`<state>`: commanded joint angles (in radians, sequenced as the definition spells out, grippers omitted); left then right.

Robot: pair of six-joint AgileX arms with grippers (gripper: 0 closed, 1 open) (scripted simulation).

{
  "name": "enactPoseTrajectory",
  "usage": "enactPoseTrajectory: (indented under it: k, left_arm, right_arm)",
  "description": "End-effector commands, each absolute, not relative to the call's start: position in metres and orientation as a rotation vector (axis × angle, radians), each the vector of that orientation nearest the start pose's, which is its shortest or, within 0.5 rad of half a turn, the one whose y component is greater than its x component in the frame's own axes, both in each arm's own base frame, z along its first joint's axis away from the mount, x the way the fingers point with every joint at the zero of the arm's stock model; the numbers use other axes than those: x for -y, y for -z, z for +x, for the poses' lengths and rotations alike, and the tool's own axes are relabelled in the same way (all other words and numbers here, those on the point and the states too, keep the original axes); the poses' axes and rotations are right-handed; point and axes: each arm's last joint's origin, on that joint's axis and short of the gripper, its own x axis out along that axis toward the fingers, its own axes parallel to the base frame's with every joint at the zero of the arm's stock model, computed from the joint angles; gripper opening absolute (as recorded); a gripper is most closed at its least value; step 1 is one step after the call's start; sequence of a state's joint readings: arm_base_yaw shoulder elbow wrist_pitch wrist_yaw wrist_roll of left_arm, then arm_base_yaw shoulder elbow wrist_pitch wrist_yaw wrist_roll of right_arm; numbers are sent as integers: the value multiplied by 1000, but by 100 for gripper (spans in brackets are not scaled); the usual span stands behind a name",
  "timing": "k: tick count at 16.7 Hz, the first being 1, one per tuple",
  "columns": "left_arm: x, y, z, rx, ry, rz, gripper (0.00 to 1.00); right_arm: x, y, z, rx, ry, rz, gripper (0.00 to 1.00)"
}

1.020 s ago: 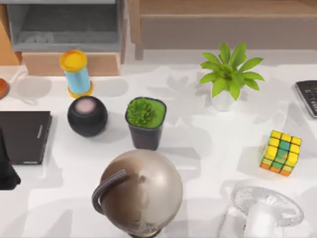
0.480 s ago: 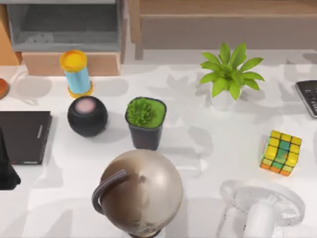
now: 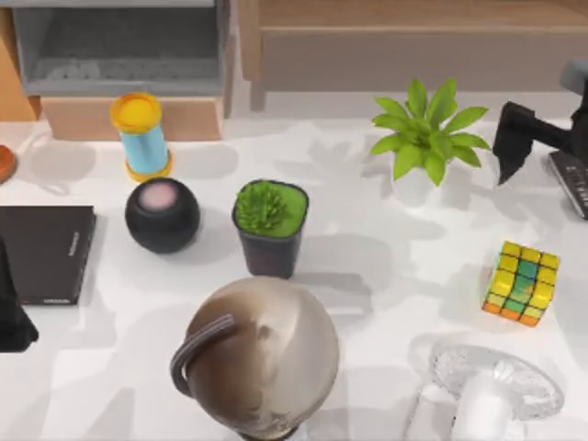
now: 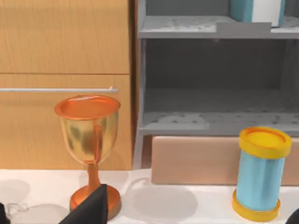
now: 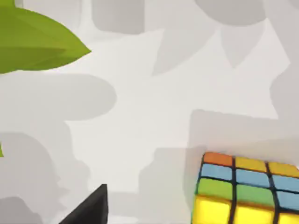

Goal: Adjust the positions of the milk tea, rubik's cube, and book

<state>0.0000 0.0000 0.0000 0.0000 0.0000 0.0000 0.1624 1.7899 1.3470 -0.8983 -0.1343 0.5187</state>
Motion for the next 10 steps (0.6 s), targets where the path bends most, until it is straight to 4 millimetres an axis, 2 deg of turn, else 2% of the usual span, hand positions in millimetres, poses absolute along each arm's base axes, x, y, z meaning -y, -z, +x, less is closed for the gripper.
enactPoseTrajectory:
  k: [3, 5, 10]
  left_arm:
    - [1, -160, 106, 0, 0, 0, 100]
    - [1, -160, 106, 0, 0, 0, 100]
    - [1, -160, 106, 0, 0, 0, 100]
  right_arm:
    - [-91, -207, 331, -1506, 241, 349, 100]
    - [-101, -205, 325, -1542, 299, 319, 100]
    - [-103, -205, 324, -1548, 313, 313, 100]
